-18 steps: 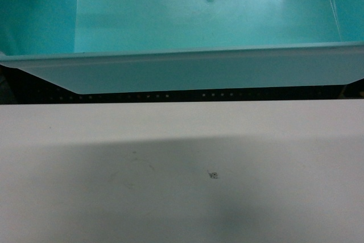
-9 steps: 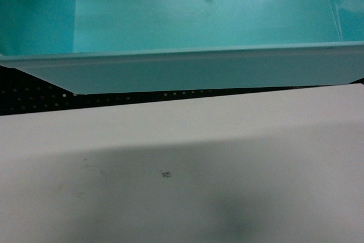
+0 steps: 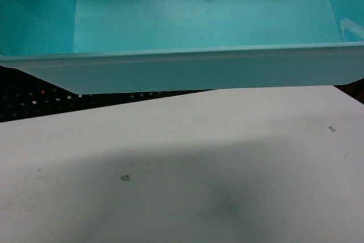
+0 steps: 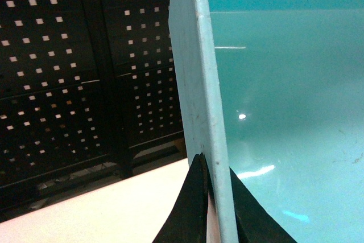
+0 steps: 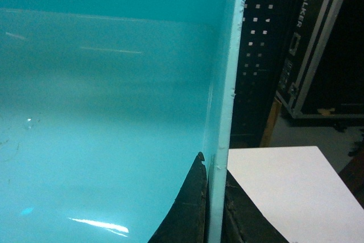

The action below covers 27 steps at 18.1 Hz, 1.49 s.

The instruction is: Stack blue boxes stably on right

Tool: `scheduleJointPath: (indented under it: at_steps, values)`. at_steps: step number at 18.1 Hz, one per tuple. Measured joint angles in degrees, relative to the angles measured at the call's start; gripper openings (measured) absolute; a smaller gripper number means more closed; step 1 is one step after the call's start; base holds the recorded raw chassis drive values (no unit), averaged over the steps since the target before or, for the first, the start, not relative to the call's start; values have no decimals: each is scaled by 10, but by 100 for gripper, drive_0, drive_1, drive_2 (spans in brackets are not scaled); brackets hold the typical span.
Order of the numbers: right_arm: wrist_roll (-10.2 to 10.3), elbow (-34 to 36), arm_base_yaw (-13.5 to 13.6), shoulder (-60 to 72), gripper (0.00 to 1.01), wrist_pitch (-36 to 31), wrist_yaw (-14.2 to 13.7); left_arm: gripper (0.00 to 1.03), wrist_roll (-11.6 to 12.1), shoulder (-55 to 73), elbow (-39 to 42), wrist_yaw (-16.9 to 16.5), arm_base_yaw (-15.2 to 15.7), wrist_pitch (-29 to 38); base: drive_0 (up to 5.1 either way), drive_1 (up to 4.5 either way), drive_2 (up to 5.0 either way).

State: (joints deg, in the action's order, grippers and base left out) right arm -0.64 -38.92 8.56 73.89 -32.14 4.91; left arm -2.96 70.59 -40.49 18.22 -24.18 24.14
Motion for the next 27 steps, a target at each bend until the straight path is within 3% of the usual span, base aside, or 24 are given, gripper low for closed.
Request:
scheduleJointPath:
  at_steps: [27]
  values:
    - [0,0,0,0,2,0,0,2,0,0,0,0,0,0,-158,-158,-158]
